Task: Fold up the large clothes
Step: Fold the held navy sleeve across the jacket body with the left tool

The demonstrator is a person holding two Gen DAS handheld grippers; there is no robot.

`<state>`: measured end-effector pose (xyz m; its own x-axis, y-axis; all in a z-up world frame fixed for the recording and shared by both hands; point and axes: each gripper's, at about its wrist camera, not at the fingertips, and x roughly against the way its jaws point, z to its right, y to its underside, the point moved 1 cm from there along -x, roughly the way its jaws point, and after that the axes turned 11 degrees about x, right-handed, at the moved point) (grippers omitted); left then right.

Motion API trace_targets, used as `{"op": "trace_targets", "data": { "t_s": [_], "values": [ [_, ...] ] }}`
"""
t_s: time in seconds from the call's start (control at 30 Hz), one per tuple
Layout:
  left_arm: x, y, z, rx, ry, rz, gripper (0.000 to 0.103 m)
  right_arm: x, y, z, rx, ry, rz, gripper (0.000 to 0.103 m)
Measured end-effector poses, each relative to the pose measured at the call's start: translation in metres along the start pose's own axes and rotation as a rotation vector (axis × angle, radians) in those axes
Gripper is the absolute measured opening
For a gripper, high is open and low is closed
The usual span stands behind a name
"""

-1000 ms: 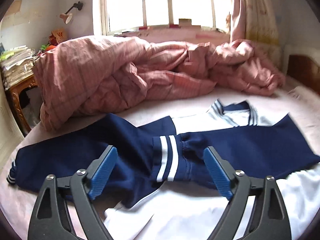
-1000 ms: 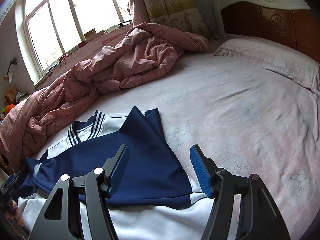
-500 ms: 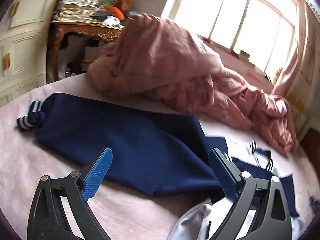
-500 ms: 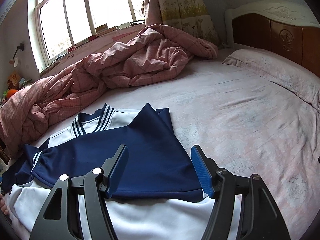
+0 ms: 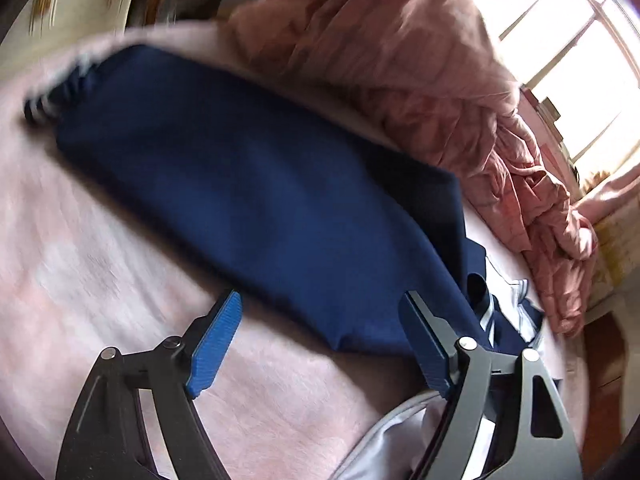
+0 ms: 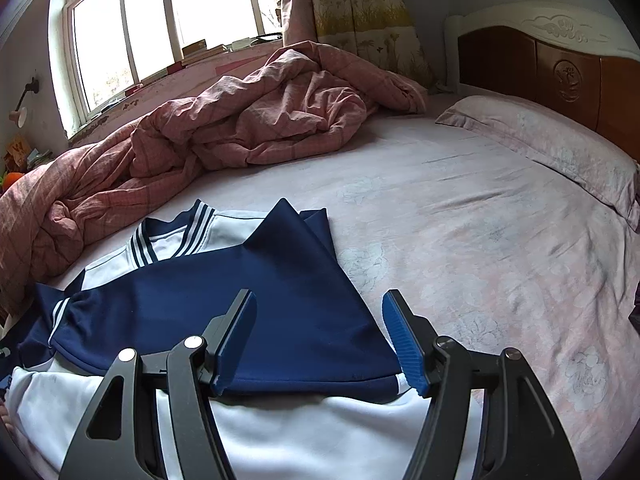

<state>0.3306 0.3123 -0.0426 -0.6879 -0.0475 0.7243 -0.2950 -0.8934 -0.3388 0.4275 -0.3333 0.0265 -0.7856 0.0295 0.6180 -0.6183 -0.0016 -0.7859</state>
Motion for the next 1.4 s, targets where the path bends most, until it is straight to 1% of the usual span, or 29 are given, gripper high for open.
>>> {"op": "trace_targets", "data": {
  "t_s": [0.03, 0.1, 0.2, 0.23, 0.3, 0.37, 0.4, 0.43, 0.5, 0.6, 0.67, 0.73, 0.77, 0.83, 0.93, 1.0, 1.1, 1.13, 1.17, 1.2, 1.23, 1.27, 1.33, 1.37, 1.4],
  "values": [
    [-0.003, -0.002, -0.004, 0.033, 0.008, -0.008, 0.077, -0.001, 0.000, 0.000, 0.004, 0.002, -0.002, 0.068],
    [-0.006, -0.008, -0.009, 0.066, 0.021, 0.007, 0.077, -0.001, 0.000, -0.003, 0.010, 0.000, -0.006, 0.068],
    [-0.017, -0.026, -0.010, 0.079, 0.014, 0.053, 0.077, -0.001, 0.000, -0.004, 0.012, -0.002, -0.005, 0.068],
    [-0.022, -0.033, -0.009, 0.069, 0.007, 0.070, 0.074, -0.001, 0.000, -0.004, 0.015, -0.004, -0.006, 0.068],
    [-0.027, -0.046, -0.009, 0.031, -0.033, 0.131, 0.057, -0.001, 0.000, -0.006, 0.020, -0.004, -0.008, 0.068],
    [-0.031, -0.052, -0.009, -0.021, -0.095, 0.174, 0.004, -0.001, 0.000, -0.006, 0.024, -0.003, -0.006, 0.068],
    [-0.032, -0.052, -0.008, -0.044, -0.084, 0.165, 0.002, -0.001, 0.000, -0.007, 0.023, -0.002, -0.007, 0.068],
    [-0.029, -0.050, -0.005, -0.059, -0.055, 0.160, 0.002, -0.002, 0.000, -0.007, 0.023, -0.002, -0.008, 0.068],
    [-0.010, -0.043, 0.009, -0.109, 0.017, 0.202, 0.002, -0.001, 0.001, -0.007, 0.021, -0.003, -0.009, 0.068],
    [0.027, -0.019, 0.052, -0.254, 0.123, 0.293, 0.002, -0.002, 0.000, -0.010, 0.031, -0.001, -0.009, 0.068],
    [0.044, 0.003, 0.091, -0.361, 0.188, 0.307, 0.002, 0.001, -0.002, -0.013, 0.045, 0.002, -0.002, 0.068],
    [0.058, 0.027, 0.131, -0.453, 0.231, 0.300, 0.002, 0.003, -0.004, -0.016, 0.053, 0.000, 0.011, 0.068],
    [0.063, 0.041, 0.149, -0.480, 0.264, 0.288, 0.002, 0.004, -0.004, -0.016, 0.055, -0.001, 0.017, 0.068],
    [0.065, 0.066, 0.187, -0.518, 0.337, 0.236, 0.002, 0.003, -0.004, -0.018, 0.059, -0.002, 0.012, 0.068],
    [0.068, 0.106, 0.218, -0.543, 0.408, 0.179, 0.002, 0.001, -0.004, -0.018, 0.058, -0.004, 0.002, 0.068],
    [0.060, 0.133, 0.231, -0.590, 0.426, 0.136, 0.002, 0.002, -0.004, -0.019, 0.055, -0.010, 0.004, 0.068],
    [0.035, 0.167, 0.241, -0.655, 0.402, 0.053, 0.003, 0.005, -0.004, -0.022, 0.058, -0.016, 0.014, 0.068],
    [0.025, 0.179, 0.240, -0.684, 0.390, 0.016, 0.009, 0.005, -0.004, -0.024, 0.063, -0.018, 0.015, 0.068],
    [0.016, 0.189, 0.237, -0.716, 0.371, -0.020, 0.020, 0.004, -0.003, -0.026, 0.071, -0.021, 0.013, 0.068],
    [0.010, 0.197, 0.232, -0.735, 0.351, -0.039, 0.028, 0.004, -0.003, -0.029, 0.079, -0.023, 0.010, 0.068],
    [0.008, 0.204, 0.225, -0.756, 0.338, -0.032, 0.045, 0.003, -0.003, -0.031, 0.088, -0.025, 0.009, 0.068],
    [0.013, 0.214, 0.222, -0.783, 0.320, -0.002, 0.060, 0.003, -0.002, -0.034, 0.097, -0.025, 0.008, 0.068],
    [0.022, 0.223, 0.217, -0.840, 0.278, 0.056, 0.068, 0.003, -0.001, -0.038, 0.111, -0.022, 0.009, 0.068],
    [0.028, 0.224, 0.216, -0.852, 0.283, 0.068, 0.069, 0.003, -0.001, -0.040, 0.117, -0.018, 0.010, 0.068],
    [0.036, 0.222, 0.215, -0.843, 0.310, 0.073, 0.071, 0.003, 0.000, -0.042, 0.123, -0.015, 0.009, 0.069]
  ]
}}
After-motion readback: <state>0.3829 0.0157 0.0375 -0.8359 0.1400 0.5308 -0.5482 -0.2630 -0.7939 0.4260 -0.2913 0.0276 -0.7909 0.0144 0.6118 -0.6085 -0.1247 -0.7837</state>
